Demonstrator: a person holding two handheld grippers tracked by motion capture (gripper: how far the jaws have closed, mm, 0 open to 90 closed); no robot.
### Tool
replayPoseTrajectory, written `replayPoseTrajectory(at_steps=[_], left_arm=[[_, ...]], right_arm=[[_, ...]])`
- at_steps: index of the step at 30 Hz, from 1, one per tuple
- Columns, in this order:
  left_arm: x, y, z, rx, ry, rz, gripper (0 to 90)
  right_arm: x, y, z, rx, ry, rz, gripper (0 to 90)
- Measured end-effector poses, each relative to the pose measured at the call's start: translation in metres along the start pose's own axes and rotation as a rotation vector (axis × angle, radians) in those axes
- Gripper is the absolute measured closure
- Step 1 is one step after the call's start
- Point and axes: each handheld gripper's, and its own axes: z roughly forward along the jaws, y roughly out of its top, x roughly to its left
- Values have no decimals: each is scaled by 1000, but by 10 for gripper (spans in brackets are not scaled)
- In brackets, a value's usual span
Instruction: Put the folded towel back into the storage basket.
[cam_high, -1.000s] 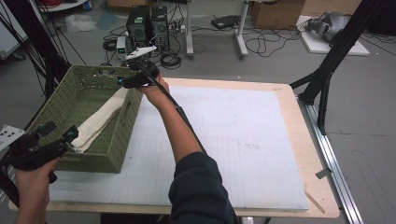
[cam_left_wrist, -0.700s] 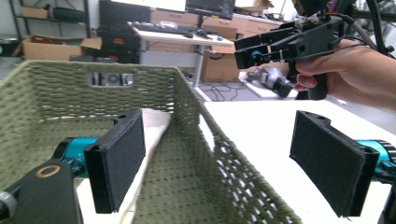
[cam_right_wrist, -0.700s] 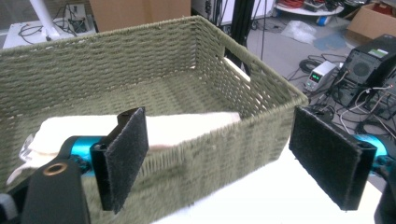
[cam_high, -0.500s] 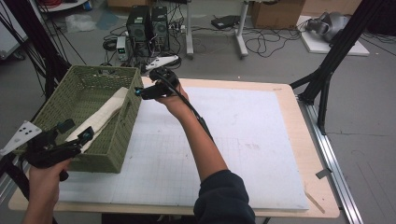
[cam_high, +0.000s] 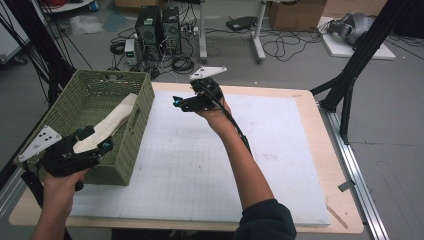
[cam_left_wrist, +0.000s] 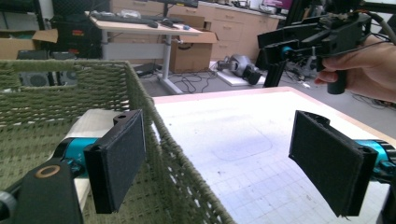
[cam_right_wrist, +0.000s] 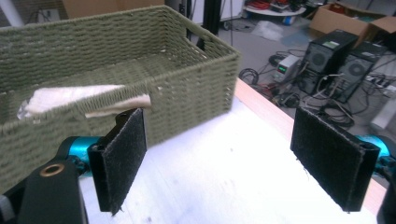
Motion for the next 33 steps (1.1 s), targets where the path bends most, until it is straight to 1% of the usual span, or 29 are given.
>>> replayPoseTrajectory(at_steps=[2, 5, 11, 13, 17, 22, 24, 29, 33], left_arm=[[-2, 0, 3, 7, -10, 4, 186], [-6, 1, 7, 13, -23, 8, 188], [-12, 2, 17, 20, -52, 16, 188], [-14, 3, 21, 27, -62, 18, 188], [-19, 3, 28, 35, -81, 24, 188], [-26, 2, 37, 45, -107, 34, 188], [-29, 2, 40, 48, -116, 38, 188], [-36, 2, 49, 47, -147, 45, 188], [-42, 2, 55, 34, -183, 61, 188]], right_arm=[[-2, -6, -9, 1, -13, 4, 173], [-6, -15, -24, -2, -33, -2, 173], [-14, -34, -49, 8, -80, 18, 173], [-16, -40, -59, 1, -94, 23, 173], [-17, -50, -77, 3, -120, 25, 173], [-17, -67, -102, -2, -145, 37, 173], [-16, -74, -111, 6, -158, 41, 173], [-18, -93, -133, 1, -187, 66, 173], [-18, -108, -148, -12, -215, 86, 173]])
